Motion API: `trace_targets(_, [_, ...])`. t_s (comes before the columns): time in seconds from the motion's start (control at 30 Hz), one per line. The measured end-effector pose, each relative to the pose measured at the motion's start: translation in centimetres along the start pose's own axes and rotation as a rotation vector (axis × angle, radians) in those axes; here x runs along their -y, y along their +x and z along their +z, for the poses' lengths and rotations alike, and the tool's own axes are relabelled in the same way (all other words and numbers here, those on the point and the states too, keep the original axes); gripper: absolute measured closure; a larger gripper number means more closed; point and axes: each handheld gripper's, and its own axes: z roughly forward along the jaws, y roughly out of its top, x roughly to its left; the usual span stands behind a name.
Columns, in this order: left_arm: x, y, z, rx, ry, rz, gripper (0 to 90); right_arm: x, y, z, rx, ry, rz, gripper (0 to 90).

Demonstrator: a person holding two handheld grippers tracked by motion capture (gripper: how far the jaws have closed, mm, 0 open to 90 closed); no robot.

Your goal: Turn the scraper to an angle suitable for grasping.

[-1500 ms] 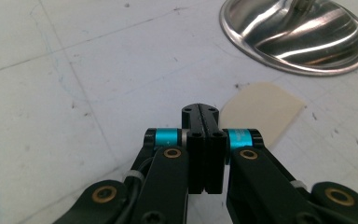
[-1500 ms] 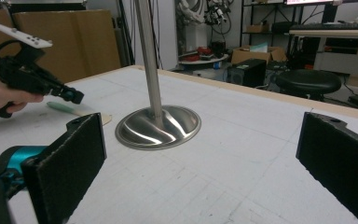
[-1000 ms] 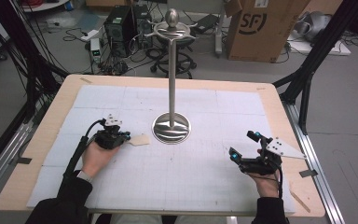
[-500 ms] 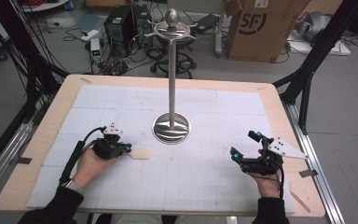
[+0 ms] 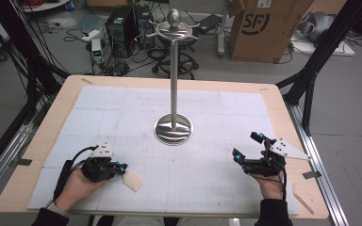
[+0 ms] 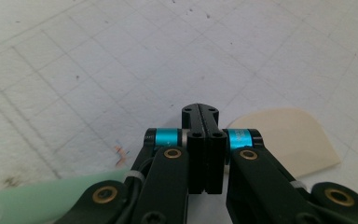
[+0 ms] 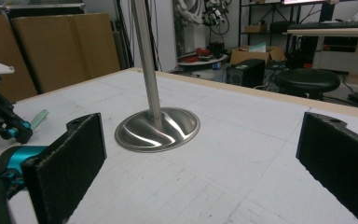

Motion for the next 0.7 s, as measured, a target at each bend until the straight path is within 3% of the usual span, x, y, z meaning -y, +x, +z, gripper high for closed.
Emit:
trace_targets(0.13, [0.0, 0.5, -1.9, -0.074, -0.069, -0.004, 89.9, 0.0, 0.0, 0.0, 0.000, 0.004, -0.001, 0.2])
trace_targets(0.23, [1.0, 1.3, -3.2, -0.135, -0.067, -0.010, 89.9, 0.0, -0.1, -0.1, 0.003, 0.000, 0.001, 0.2])
trace_targets(0.37, [2.8, 3.3, -4.3, -0.184, -0.040, -0.084, 89.8, 0.1, -0.1, 0.0, 0.003, 0.006, 0.002, 0.2])
trace_targets(0.5, [4.0, 5.4, -5.2, -0.234, -0.047, -0.148, 89.8, 0.1, 0.0, 0.0, 0.003, 0.008, -0.005, 0.2])
trace_targets(0.53, [4.4, 6.1, -5.3, -0.235, -0.055, -0.183, 89.8, 0.1, 0.0, 0.1, 0.005, 0.007, -0.004, 0.2])
trace_targets(0.63, [4.8, 7.3, -5.7, -0.243, -0.076, -0.224, 89.8, 0.1, 0.0, 0.1, 0.004, 0.006, -0.001, 0.2])
trace_targets(0.7, [4.7, 7.6, -5.6, -0.253, -0.085, -0.230, 89.7, 0.2, -0.1, 0.2, 0.006, 0.009, 0.002, 0.2])
